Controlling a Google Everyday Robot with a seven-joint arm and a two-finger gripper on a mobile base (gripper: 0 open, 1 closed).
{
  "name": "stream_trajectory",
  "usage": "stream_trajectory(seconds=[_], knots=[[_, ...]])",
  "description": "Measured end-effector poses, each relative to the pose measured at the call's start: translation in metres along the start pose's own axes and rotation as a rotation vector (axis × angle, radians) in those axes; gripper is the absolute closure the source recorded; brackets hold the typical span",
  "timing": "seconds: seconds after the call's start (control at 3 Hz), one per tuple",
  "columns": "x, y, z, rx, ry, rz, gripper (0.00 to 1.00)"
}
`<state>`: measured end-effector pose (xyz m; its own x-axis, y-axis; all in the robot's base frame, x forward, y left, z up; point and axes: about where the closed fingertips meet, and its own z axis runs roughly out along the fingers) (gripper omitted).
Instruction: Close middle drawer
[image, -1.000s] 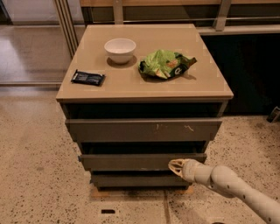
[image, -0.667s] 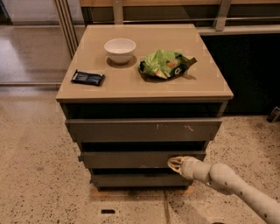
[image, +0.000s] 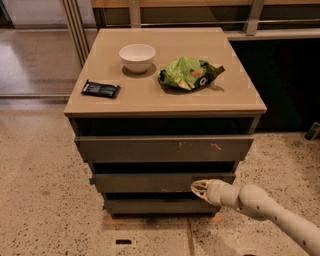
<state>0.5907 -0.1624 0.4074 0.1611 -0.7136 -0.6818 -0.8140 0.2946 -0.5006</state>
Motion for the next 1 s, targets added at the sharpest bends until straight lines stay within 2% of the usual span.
stream_trajectory(seconds=[0.33,0.67,1.0], knots=[[-0.012,0.025,-0.013,-0.126,0.004,0.035,1.0],[-0.03,0.054,-0.038,-0.263,0.005,0.098,1.0],[-0.049,0.07,-0.071,-0.397,0.014,0.183,1.0]])
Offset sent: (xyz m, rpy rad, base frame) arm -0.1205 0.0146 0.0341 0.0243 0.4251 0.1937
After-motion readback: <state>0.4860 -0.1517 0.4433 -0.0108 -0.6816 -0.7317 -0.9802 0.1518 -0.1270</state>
